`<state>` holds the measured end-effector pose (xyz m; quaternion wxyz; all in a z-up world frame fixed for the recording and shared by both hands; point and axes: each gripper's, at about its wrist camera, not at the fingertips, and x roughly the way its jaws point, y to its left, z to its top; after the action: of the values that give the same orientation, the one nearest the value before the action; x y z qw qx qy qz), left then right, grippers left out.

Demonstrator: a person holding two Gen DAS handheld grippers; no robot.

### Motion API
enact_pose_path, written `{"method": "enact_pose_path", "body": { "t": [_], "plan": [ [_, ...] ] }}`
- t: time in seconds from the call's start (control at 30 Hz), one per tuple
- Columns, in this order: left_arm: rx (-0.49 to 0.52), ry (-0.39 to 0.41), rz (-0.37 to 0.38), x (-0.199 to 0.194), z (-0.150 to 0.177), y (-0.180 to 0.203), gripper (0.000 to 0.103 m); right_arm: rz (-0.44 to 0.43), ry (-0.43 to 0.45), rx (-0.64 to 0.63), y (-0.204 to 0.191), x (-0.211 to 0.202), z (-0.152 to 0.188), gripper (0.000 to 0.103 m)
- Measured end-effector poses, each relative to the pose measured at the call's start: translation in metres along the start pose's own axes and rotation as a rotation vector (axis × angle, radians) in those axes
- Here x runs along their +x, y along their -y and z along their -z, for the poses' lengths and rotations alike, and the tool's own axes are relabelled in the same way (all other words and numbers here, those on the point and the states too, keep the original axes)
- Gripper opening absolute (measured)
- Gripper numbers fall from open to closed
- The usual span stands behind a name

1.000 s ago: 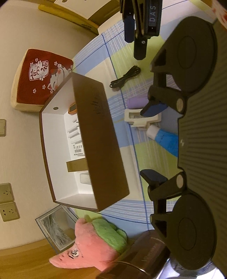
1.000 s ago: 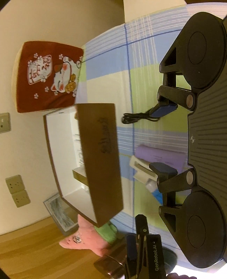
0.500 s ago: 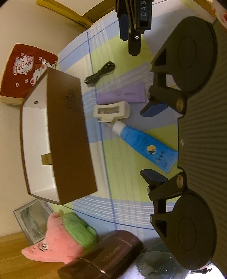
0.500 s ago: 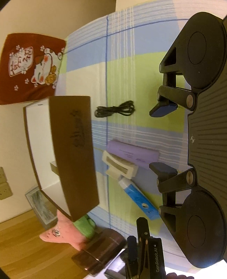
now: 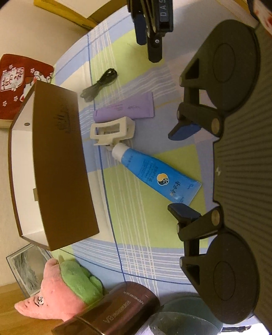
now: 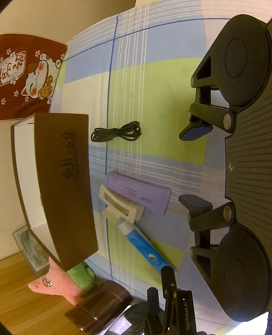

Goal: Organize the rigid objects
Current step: 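Grasp the blue tube with the left tool while the right tool reaches the black cable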

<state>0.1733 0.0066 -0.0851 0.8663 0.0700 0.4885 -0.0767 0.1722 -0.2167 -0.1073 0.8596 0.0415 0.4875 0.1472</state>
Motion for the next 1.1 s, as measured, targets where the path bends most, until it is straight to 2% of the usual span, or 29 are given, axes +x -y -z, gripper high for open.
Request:
{"method": "enact_pose_path", "body": {
  "t": [0.57, 0.83, 0.9, 0.97, 1.1],
  "plan": [
    [0.097, -0.002, 0.001, 0.053, -0.023, -0.003, 0.06, 0.036, -0.025, 0.048, 0.02, 0.018, -0.004, 0.054],
    [0.115, -0.016, 0.035, 0.073, -0.032, -0.001, 0.051, 0.041, -0.02, 0.062, 0.027, 0.023, -0.009, 0.054],
    [0.111, -0.016, 0.051, 0.074, -0.034, -0.001, 0.043, 0.04, -0.018, 0.063, 0.028, 0.025, -0.011, 0.054],
    [0.108, -0.011, 0.071, 0.074, -0.034, -0.001, 0.041, 0.039, -0.016, 0.058, 0.029, 0.027, -0.014, 0.054],
    [0.094, -0.002, 0.051, 0.074, -0.034, -0.003, 0.037, 0.049, 0.007, 0.045, 0.031, 0.03, -0.022, 0.054]
  ]
}}
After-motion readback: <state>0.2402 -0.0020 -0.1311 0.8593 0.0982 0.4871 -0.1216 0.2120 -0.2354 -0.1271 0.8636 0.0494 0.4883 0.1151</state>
